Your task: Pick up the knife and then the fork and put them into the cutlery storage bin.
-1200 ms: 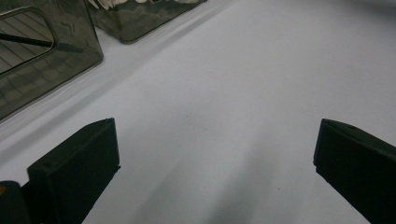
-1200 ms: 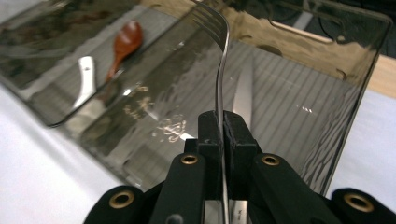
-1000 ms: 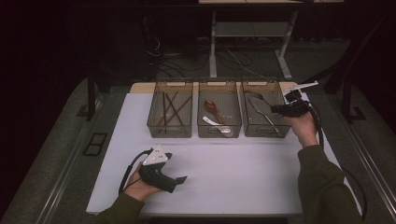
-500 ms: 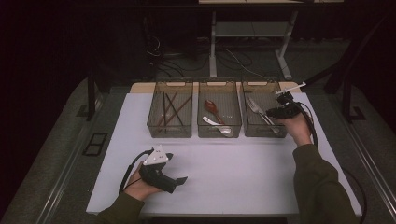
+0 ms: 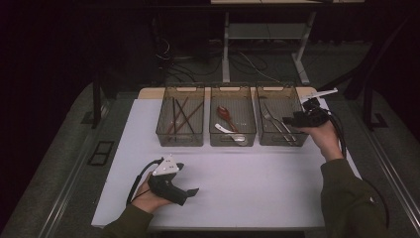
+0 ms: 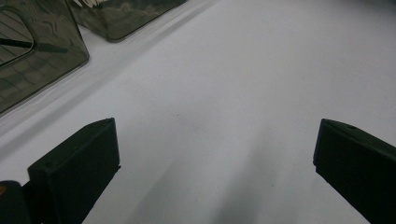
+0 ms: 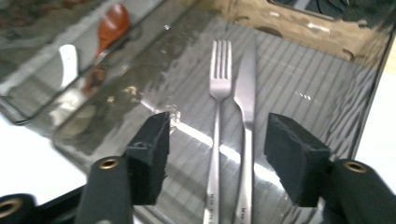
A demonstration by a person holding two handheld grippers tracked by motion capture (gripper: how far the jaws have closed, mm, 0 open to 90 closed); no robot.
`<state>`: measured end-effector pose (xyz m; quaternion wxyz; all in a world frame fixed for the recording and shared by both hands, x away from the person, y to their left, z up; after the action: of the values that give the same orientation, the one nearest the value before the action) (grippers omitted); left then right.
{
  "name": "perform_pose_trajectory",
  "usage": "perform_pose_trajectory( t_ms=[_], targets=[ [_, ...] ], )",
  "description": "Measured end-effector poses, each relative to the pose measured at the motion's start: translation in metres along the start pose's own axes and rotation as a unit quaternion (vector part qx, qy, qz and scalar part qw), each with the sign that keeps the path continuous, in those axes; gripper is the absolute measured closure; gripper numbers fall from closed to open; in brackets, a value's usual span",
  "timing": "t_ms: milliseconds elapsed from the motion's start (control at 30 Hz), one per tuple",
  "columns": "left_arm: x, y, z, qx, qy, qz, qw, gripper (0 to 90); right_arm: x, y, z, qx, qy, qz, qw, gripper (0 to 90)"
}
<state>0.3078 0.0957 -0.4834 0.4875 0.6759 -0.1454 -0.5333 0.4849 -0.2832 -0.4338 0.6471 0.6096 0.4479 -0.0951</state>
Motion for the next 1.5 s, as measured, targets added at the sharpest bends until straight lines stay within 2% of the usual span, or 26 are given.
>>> perform_pose_trajectory(
  t_ms=[200, 467, 633, 900, 1233, 1500],
  targets=[
    [0.000, 0.000, 0.000, 0.000, 0.001, 0.000, 1.0000, 0.0, -0.011, -0.001, -0.011, -0.016, -0.004, 0.016, 0.9997, 31.2],
    [-0.001, -0.001, -0.001, -0.003, 0.001, -0.002, 1.0000, 0.0, -0.022, -0.010, -0.025, -0.021, 0.012, 0.045, 0.9987, 24.1],
    [-0.001, -0.001, -0.001, -0.004, 0.000, -0.003, 1.0000, 0.0, -0.026, -0.018, -0.036, -0.025, 0.035, 0.052, 0.9977, 19.3],
    [-0.001, -0.001, -0.001, -0.007, 0.001, -0.001, 1.0000, 0.0, -0.035, -0.033, -0.056, -0.044, 0.057, 0.067, 0.9951, 17.0],
    [-0.001, -0.001, -0.001, -0.008, 0.002, -0.003, 1.0000, 0.0, -0.046, -0.058, -0.075, -0.052, 0.082, 0.087, 0.9915, 13.9],
    [-0.001, -0.001, -0.001, -0.009, 0.002, -0.002, 1.0000, 0.0, -0.051, -0.081, -0.083, -0.046, 0.088, 0.106, 0.9894, 13.9]
  ],
)
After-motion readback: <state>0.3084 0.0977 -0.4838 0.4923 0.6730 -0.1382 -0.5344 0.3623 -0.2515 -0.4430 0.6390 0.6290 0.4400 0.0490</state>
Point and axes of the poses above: each handheld gripper's, and its own axes: x roughly forward along the jaws, y roughly out of its top, z roughly to its right, the point moved 8 cm from there along x, roughly forward along the jaws, and after that the axes turned 3 degrees about x, right-handed, at the moved point
